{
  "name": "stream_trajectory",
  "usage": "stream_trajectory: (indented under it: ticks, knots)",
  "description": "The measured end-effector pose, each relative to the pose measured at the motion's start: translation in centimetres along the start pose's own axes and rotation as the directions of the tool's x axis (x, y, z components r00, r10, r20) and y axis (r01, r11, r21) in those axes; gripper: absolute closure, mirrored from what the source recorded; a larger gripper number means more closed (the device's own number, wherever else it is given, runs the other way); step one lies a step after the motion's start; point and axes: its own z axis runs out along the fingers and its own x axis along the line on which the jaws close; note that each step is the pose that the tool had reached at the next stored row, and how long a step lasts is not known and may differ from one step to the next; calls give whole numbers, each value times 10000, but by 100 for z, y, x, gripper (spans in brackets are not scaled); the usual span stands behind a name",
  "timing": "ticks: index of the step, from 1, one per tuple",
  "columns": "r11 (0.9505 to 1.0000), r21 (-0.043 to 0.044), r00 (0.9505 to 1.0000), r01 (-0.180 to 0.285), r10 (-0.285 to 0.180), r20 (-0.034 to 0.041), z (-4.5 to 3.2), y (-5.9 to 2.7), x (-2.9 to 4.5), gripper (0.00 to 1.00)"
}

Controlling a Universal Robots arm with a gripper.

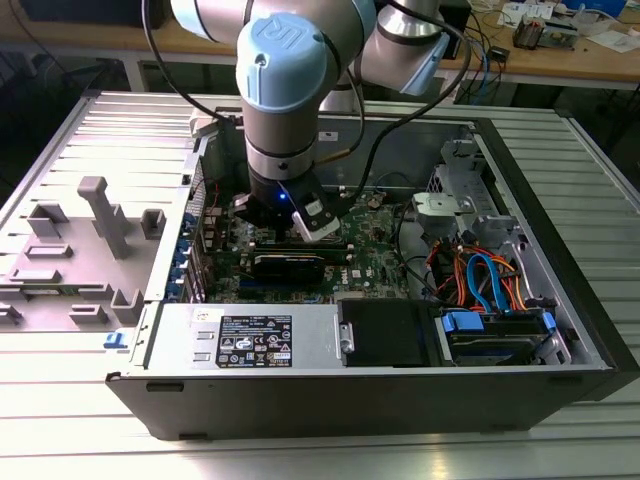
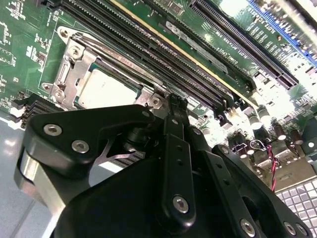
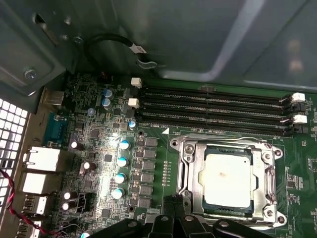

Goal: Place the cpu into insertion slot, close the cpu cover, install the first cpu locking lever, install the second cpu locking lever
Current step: 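Install the second cpu locking lever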

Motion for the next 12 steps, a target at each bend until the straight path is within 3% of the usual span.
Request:
stream_trajectory:
  ticks: [6,11,12]
  knots:
    - [10000,-17,10000,30,-30,-8,-15,2,1,89]
    - [10000,-19,10000,27,-27,-20,-140,31,0,89]
    - [10000,-16,10000,25,-25,-32,-194,44,-1,89]
